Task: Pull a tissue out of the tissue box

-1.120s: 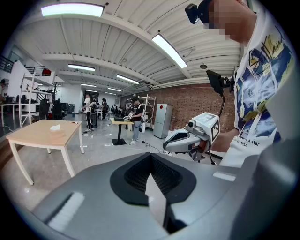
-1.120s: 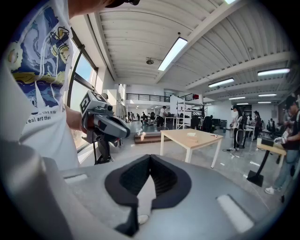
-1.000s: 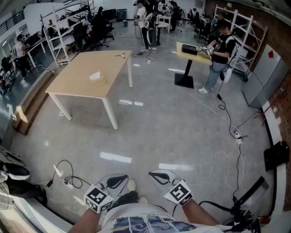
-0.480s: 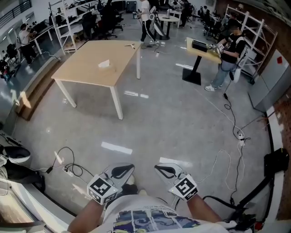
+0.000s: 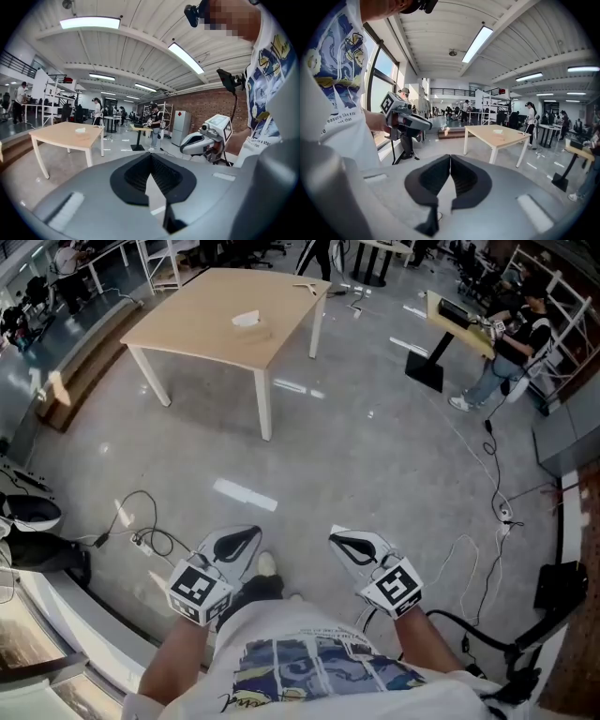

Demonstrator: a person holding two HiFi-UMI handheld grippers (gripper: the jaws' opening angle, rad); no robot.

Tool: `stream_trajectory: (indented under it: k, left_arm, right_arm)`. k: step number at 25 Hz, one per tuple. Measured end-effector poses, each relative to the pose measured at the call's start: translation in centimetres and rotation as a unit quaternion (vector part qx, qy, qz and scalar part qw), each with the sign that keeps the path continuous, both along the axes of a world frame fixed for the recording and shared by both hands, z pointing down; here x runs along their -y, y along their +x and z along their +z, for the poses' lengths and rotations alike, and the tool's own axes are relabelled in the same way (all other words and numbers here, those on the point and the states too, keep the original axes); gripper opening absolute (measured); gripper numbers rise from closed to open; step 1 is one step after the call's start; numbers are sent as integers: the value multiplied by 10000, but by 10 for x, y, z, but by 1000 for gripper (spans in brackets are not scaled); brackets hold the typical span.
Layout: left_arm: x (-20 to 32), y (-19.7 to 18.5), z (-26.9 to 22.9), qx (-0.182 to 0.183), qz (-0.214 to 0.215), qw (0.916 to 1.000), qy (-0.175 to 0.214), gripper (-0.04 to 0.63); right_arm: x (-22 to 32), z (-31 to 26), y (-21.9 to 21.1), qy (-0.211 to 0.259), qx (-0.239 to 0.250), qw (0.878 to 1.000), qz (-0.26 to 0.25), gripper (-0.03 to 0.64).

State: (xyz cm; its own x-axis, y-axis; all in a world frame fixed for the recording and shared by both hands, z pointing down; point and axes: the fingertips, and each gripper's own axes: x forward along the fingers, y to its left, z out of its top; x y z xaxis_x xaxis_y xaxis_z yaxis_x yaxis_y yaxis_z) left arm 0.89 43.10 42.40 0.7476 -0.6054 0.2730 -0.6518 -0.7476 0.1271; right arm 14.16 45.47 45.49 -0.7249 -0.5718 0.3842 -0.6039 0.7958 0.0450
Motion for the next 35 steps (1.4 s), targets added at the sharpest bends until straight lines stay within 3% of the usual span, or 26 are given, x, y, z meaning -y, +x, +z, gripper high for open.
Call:
stream_trajectory:
  k: [6, 14, 22, 25, 31, 35]
  left_arm:
    - [71, -42, -5, -189, -228, 9995, -59, 5]
    - [119, -54, 6, -158, 167, 9997, -58, 5]
    - [189, -14, 12, -210, 90, 9995, -206, 5]
    - [222, 13, 4, -187, -5, 9998, -120, 5]
    - [285, 65, -3, -13, -247, 9997, -2, 5]
    - [314, 84, -4, -42, -512, 9987, -2, 5]
  right_arm:
    - [72, -12, -33, 18, -24, 10000, -16, 13]
    - [135, -11, -78, 14, -82, 9997, -250, 20]
    - [204, -1, -56, -221, -93, 9979, -602, 21]
    - [241, 0, -35, -55, -332, 9953, -912, 21]
    - [314, -4, 14, 78, -294, 9928, -1160, 21]
    - [345, 1, 33, 326, -689, 9870, -1412, 21]
